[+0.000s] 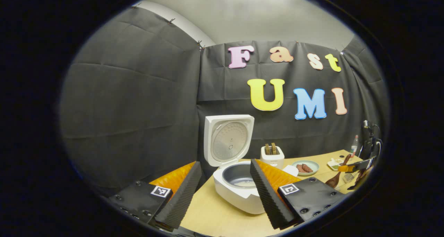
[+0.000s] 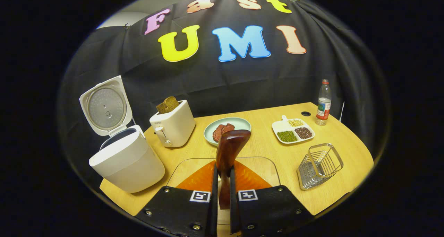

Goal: Close the left gripper, press the button to open the rice cooker; take a wooden spoon from the chopstick holder with the right hand, scoop a spoonful of rice and pour it into the rice cooker, then put the wooden spoon back into the chopstick holder.

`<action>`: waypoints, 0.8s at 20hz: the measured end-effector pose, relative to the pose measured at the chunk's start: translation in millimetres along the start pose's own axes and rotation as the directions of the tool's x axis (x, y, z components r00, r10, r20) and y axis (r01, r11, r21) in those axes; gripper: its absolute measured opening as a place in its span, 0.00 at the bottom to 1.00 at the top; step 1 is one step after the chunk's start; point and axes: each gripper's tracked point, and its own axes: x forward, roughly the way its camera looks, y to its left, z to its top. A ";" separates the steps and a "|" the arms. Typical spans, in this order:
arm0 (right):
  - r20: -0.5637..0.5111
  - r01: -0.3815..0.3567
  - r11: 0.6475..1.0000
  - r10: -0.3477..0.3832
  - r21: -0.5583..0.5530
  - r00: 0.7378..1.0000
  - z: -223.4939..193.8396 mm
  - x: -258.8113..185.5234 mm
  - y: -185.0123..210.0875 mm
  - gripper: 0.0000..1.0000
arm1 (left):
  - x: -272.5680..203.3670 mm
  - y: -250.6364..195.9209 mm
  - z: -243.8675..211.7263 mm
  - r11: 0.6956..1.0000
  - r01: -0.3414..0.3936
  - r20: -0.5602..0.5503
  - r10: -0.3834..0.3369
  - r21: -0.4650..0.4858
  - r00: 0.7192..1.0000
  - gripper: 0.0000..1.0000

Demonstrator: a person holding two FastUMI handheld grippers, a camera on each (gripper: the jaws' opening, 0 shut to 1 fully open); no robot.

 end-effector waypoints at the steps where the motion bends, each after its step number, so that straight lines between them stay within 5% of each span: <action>1: -0.011 -0.008 1.000 0.008 -0.001 1.000 -6.2 2.4 4.9 0.15 | -1.5 3.1 -1.3 1.000 -0.002 -0.003 0.002 0.000 1.000 1.00; 6: -0.013 -0.073 0.996 0.074 0.041 0.997 -11.8 2.9 27.2 0.15 | -7.6 6.1 -7.2 1.000 -0.014 -0.019 0.014 -0.003 1.000 0.95; 9: -0.030 -0.118 0.973 0.126 0.197 0.992 -13.3 1.4 27.8 0.15 | -9.0 1.6 -7.4 1.000 -0.015 -0.018 0.015 -0.011 1.000 0.98; 13: -0.048 -0.099 0.861 0.141 0.499 0.989 -17.7 4.9 -3.9 0.15 | -14.5 -7.4 -6.7 1.000 -0.011 -0.023 0.011 -0.011 1.000 0.98; 16: -0.045 -0.089 0.744 0.158 0.662 0.986 -14.9 4.9 -19.5 0.15 | -20.1 -11.5 -6.0 1.000 -0.007 -0.030 0.007 -0.004 1.000 1.00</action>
